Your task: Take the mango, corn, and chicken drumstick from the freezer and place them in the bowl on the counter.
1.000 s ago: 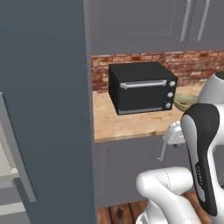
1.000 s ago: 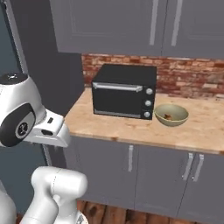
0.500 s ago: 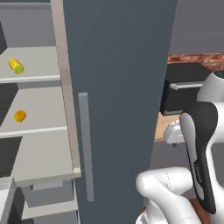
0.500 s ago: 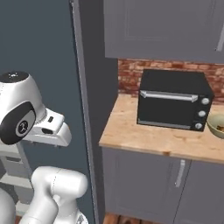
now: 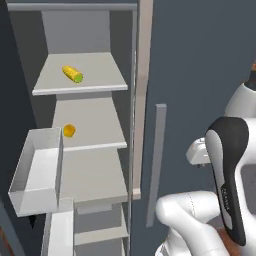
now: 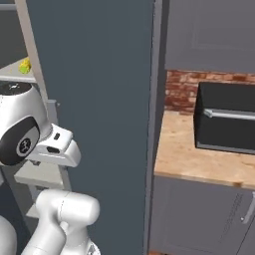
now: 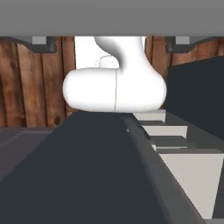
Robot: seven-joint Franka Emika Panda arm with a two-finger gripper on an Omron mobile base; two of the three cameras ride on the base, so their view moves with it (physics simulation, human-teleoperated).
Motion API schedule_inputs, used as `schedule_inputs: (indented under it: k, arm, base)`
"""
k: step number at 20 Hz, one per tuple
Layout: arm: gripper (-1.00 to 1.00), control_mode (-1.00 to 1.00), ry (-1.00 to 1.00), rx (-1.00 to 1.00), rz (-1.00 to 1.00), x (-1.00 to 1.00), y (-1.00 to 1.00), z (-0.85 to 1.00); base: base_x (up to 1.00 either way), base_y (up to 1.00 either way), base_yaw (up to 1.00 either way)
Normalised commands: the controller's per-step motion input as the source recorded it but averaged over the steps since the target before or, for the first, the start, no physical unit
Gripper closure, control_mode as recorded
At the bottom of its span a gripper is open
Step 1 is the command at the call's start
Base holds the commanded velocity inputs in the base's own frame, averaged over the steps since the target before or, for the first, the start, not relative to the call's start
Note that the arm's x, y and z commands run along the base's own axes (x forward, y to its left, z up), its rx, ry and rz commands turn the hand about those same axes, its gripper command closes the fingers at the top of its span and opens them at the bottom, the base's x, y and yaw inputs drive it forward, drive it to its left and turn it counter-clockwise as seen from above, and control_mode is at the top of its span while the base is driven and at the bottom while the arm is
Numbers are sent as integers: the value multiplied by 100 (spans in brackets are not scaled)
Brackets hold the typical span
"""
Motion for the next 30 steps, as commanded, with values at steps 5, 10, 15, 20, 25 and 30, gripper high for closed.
schedule_inputs:
  k: [5, 10, 15, 20, 25, 30]
  arm:
    - [-100, 100, 0, 0, 0, 0, 0, 0]
    - [-100, 100, 0, 0, 0, 0, 0, 0]
    - [-100, 100, 0, 0, 0, 0, 0, 0]
    - [-100, 100, 0, 0, 0, 0, 0, 0]
    - [-100, 100, 0, 0, 0, 0, 0, 0]
    - [-100, 100, 0, 0, 0, 0, 0, 0]
  base:
    - [47, 53, 0]
    - [55, 44, 0]
    - [46, 53, 0]
    - [5, 84, 0]
    - [21, 77, 0]
    - [10, 10, 0]
